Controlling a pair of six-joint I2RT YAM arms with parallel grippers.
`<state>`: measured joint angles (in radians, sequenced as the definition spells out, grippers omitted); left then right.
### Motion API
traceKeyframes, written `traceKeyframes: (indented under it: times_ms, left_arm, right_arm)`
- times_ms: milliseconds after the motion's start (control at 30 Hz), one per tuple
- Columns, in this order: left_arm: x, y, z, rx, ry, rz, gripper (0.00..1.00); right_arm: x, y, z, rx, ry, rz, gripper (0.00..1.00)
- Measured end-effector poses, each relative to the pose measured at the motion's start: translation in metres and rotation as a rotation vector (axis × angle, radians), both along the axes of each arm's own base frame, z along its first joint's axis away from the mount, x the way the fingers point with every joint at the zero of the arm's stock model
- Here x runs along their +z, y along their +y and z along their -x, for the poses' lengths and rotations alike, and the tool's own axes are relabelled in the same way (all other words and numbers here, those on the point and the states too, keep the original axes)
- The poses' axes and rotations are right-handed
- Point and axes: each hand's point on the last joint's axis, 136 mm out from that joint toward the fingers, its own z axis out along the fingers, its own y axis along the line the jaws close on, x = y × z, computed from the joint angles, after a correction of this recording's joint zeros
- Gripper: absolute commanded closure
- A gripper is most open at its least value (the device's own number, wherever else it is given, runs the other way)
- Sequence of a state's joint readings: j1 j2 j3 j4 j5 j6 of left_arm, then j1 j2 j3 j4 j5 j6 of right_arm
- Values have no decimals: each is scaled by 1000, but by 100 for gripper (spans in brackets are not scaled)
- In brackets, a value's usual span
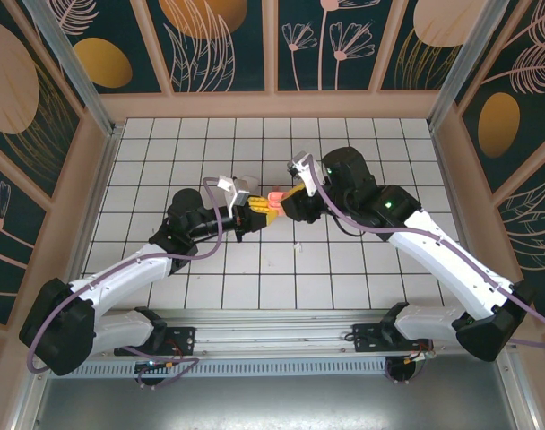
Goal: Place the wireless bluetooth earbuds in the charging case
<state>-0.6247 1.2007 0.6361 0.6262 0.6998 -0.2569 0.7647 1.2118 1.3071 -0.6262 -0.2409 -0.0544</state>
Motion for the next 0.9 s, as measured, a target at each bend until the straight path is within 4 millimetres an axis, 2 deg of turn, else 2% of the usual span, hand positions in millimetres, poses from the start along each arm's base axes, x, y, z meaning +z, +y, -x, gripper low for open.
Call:
traceKeyframes:
  times_ms: [200, 433, 900]
  left_arm:
    - [0, 0, 0, 0, 0, 0, 100]
    - [0, 0, 0, 0, 0, 0, 100]
    - [1, 0, 1, -8, -2, 2, 100]
  right_arm:
    - [-7, -2, 1, 4, 9, 21, 66]
    - [-9, -5, -1, -3, 6, 28, 71]
    - [-6, -10, -2, 26, -16, 31, 86]
